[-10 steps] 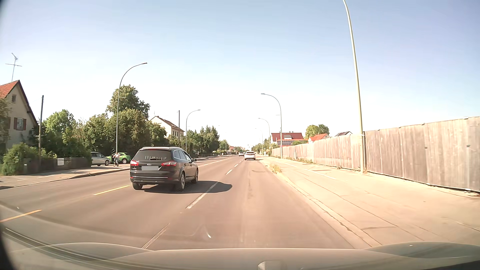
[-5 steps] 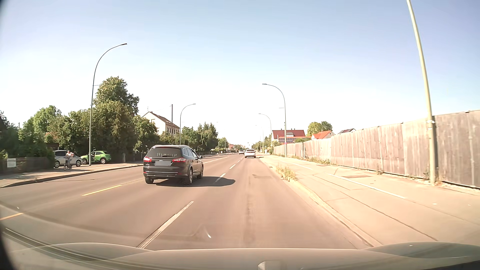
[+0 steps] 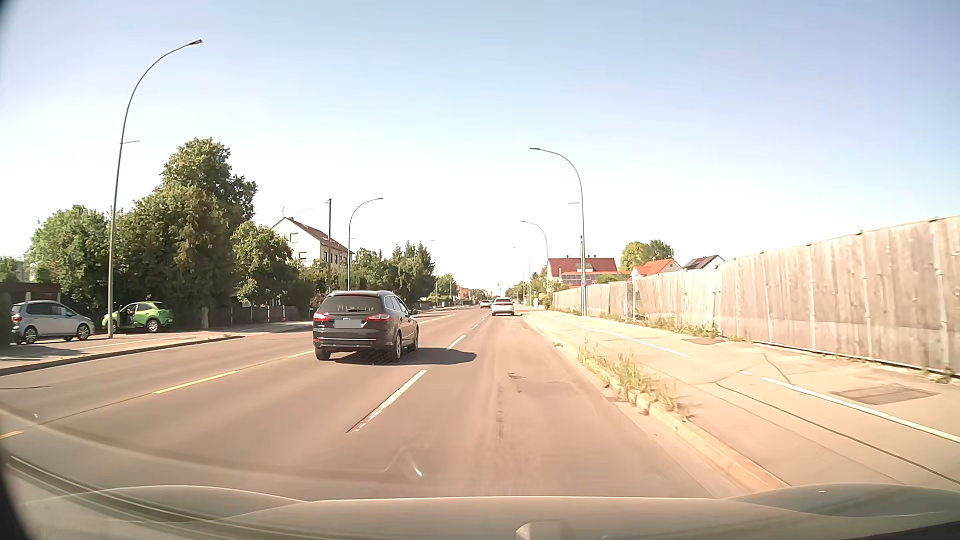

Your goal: Follow the waypoints while adhering to traffic rules and regulations

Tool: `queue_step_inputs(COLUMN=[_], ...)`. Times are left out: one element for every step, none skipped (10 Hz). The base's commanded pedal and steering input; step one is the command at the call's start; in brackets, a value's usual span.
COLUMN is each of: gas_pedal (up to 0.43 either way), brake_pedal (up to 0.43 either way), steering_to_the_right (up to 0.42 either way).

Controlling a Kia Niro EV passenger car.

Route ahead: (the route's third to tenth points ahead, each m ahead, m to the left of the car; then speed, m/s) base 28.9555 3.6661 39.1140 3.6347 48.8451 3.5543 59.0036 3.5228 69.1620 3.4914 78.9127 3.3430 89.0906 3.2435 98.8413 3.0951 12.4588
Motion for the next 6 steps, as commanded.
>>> queue_step_inputs(gas_pedal=[0.0, 0.0, 0.0, 0.0, 0.0, 0.0], brake_pedal=[0.0, 0.0, 0.0, 0.0, 0.0, 0.0], steering_to_the_right=[-0.003, -0.003, -0.002, -0.003, -0.003, -0.003])
